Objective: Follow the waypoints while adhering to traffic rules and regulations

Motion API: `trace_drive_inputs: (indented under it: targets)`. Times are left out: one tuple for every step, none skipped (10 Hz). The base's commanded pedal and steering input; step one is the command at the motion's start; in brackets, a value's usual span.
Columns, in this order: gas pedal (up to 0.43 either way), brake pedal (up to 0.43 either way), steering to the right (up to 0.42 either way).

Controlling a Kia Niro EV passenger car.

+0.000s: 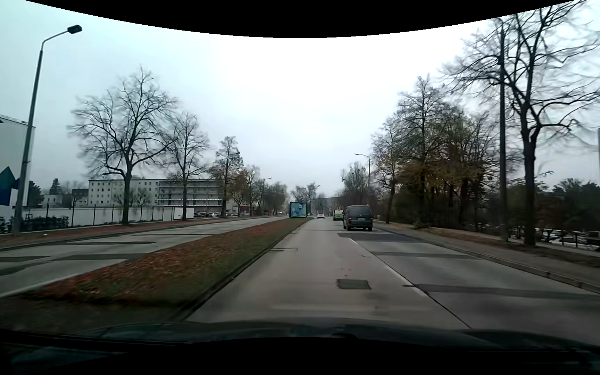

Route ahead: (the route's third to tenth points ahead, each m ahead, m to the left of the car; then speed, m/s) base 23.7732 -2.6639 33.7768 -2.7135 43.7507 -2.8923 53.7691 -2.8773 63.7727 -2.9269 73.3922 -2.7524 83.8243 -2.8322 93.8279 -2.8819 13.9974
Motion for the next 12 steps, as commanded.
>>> trace_drive_inputs:
  targets:
    - [0.177, 0.0, 0.001]
    - [0.177, 0.0, 0.001]
    - [0.177, 0.0, 0.001]
    - [0.177, 0.0, 0.001]
    - [0.177, 0.0, 0.001]
    - [0.177, 0.0, 0.001]
    - [0.169, 0.0, 0.001]
    - [0.177, 0.0, 0.003]
    - [0.177, 0.0, 0.004]
    - [0.169, 0.0, 0.005]
    - [0.169, 0.0, 0.005]
    - [0.138, 0.0, 0.005]
